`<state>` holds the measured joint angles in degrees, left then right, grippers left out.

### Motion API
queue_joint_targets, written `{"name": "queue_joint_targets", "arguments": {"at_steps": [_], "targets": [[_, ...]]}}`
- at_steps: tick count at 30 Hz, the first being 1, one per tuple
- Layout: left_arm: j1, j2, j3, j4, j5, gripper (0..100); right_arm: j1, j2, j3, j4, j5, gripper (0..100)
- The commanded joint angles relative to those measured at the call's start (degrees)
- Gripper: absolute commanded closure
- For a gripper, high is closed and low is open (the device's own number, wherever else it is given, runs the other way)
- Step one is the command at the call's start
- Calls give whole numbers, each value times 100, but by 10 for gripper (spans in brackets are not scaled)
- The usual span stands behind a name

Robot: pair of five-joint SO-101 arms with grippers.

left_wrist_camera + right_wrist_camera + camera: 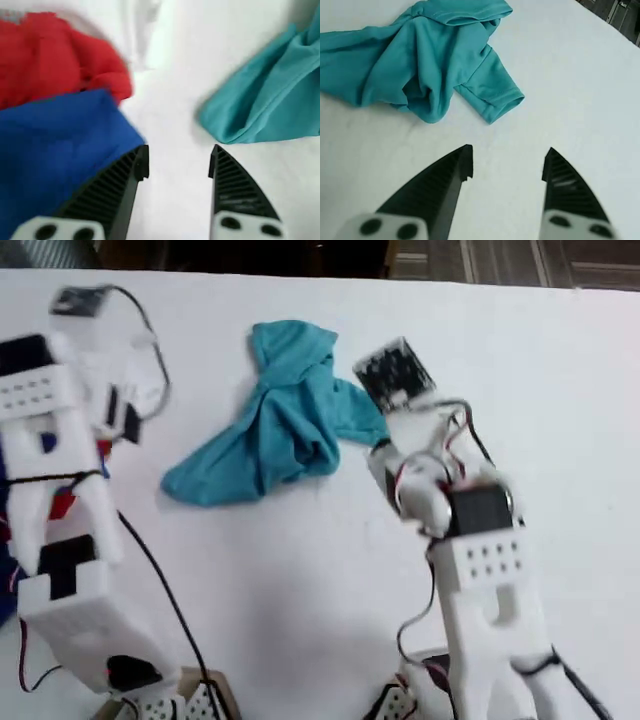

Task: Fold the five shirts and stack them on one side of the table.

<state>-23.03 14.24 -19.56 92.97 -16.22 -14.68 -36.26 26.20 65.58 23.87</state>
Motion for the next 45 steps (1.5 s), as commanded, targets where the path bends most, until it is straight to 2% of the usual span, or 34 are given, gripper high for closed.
{"name": "queue_joint_targets", "arguments": {"at_steps": [1,7,11,21,25,28,30,32,39,45], "targets": [[510,-422,927,-914,70,785,-75,435,-888,189,-35,768],[1055,-413,2035,-2207,44,785,-31,497,-1231,690,-9,768],[1081,-413,2756,-2989,26,785,-31,488,-1231,1068,0,768],[1073,-413,3591,-3903,26,785,-31,-180,-1204,1446,0,768],[1090,-413,3609,-3789,18,805,-31,-444,-1178,1543,0,768],[1090,-413,3609,-3622,-167,980,-31,-541,-1029,1543,9,768],[1090,-422,3609,-3429,-308,954,-31,-558,-888,1525,9,768],[1081,-466,3582,-3200,-369,980,-31,-523,-756,1516,9,768],[1090,-484,3301,-2224,-378,974,-31,-523,-466,1270,-18,768],[1099,-440,2826,-2110,-343,968,-31,-523,-448,1279,-35,768]]}}
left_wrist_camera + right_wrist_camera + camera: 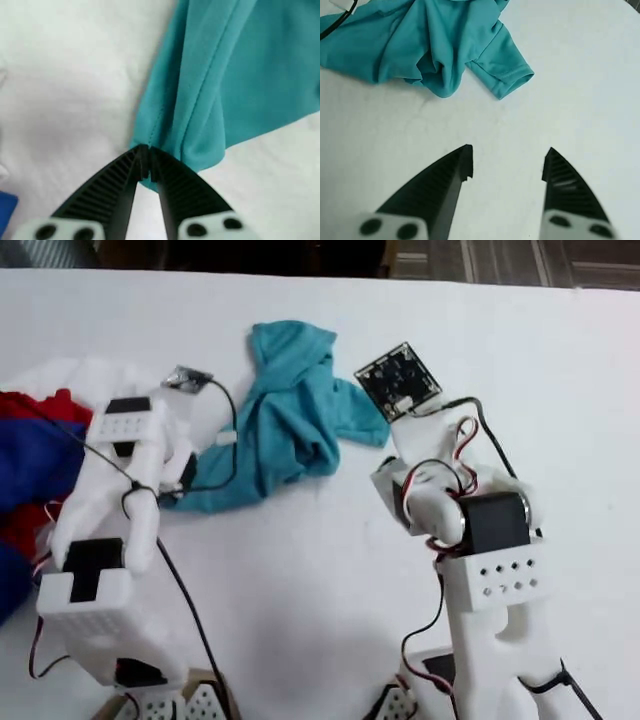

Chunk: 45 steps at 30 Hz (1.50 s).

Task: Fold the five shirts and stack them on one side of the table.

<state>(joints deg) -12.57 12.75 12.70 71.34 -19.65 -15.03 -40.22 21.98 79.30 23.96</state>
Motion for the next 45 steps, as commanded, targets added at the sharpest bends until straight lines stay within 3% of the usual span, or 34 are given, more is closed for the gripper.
{"name": "queue_joint_targets", "arguments": {"at_steps": [1,7,20,24,27,29,32,37,45], "targets": [[53,-281,-505,53,9,953,4,-127,-26,-92,-44,768],[62,-273,-681,-105,18,735,4,-127,-26,-75,-44,768],[53,-255,664,-2004,-97,733,4,-171,-26,-75,-26,768],[53,-264,910,-2040,-633,776,4,-171,-26,-92,-26,768],[18,-325,954,-1996,-633,993,-4,-163,-26,-92,-26,768],[26,-325,875,-1714,-633,950,-4,-127,-26,-92,-26,768],[53,-334,558,-1116,-624,969,4,-127,-26,-110,-44,768],[18,-571,-224,387,-624,973,145,-119,-26,-374,-53,768],[18,-2813,-259,1811,-703,973,400,523,-88,-875,-844,768]]}}
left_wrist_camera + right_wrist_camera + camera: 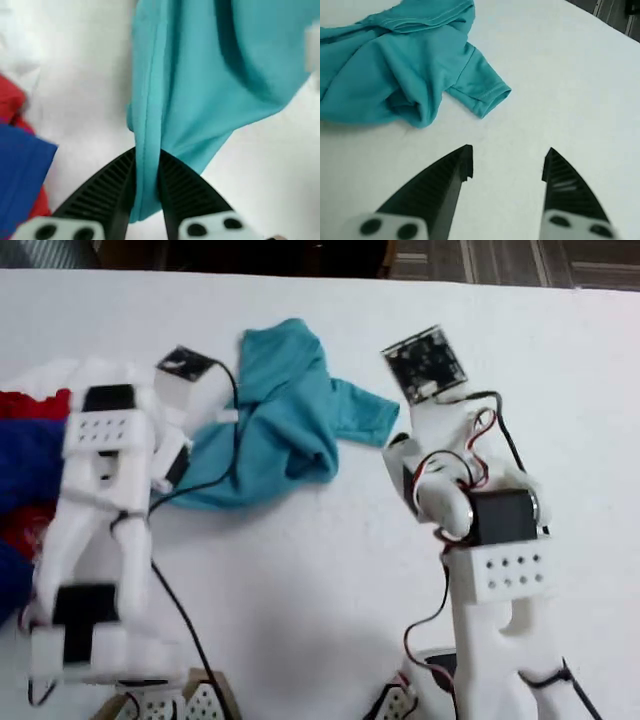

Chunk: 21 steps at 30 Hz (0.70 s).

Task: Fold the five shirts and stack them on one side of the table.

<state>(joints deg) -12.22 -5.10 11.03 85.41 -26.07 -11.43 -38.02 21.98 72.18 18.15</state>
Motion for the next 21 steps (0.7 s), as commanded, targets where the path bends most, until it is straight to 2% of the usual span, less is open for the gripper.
{"name": "queue_joint_targets", "arguments": {"at_steps": [1,6,11,15,21], "targets": [[-18,-1292,31,545,-123,973,-4,488,-176,-171,-325,768],[-114,-2470,1235,703,-571,973,-321,1473,-1196,-154,-404,768],[-941,-3200,2774,62,-1081,973,-822,2703,-2611,127,-431,768],[-1653,-3534,3749,-615,-1433,973,-1323,4031,-3974,418,-1125,767],[-1820,-3745,4391,-870,-1451,972,-1780,6237,-6057,620,-1811,766]]}}
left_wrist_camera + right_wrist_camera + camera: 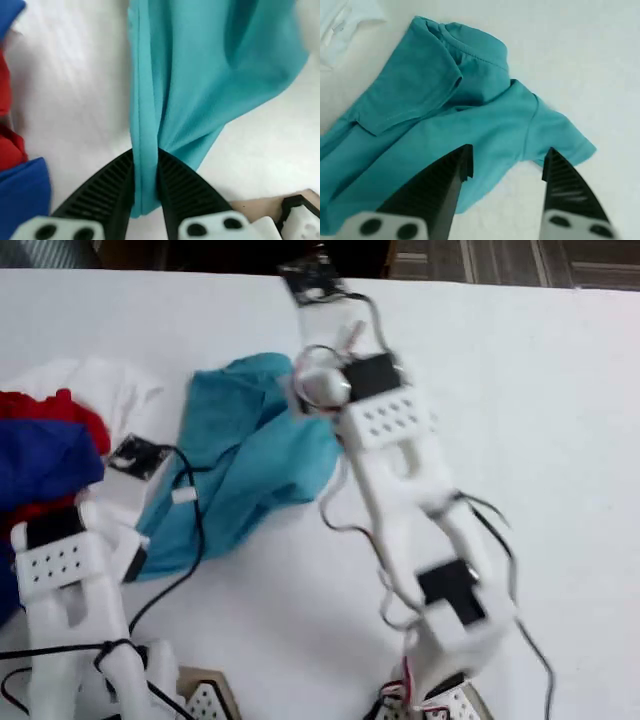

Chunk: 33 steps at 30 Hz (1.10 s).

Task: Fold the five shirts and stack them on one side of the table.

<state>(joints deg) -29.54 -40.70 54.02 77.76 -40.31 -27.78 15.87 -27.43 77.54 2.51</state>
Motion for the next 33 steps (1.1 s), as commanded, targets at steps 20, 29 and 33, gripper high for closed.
{"name": "queue_joint_targets", "arguments": {"at_steps": [20,29,33], "targets": [[-97,-193,136,-114,-18,972,-690,4664,-5363,637,-440,769],[-97,-193,136,-105,0,972,-558,5218,-5767,198,-431,769],[-97,-193,136,-105,0,972,-593,5279,-5767,84,-431,769]]}}
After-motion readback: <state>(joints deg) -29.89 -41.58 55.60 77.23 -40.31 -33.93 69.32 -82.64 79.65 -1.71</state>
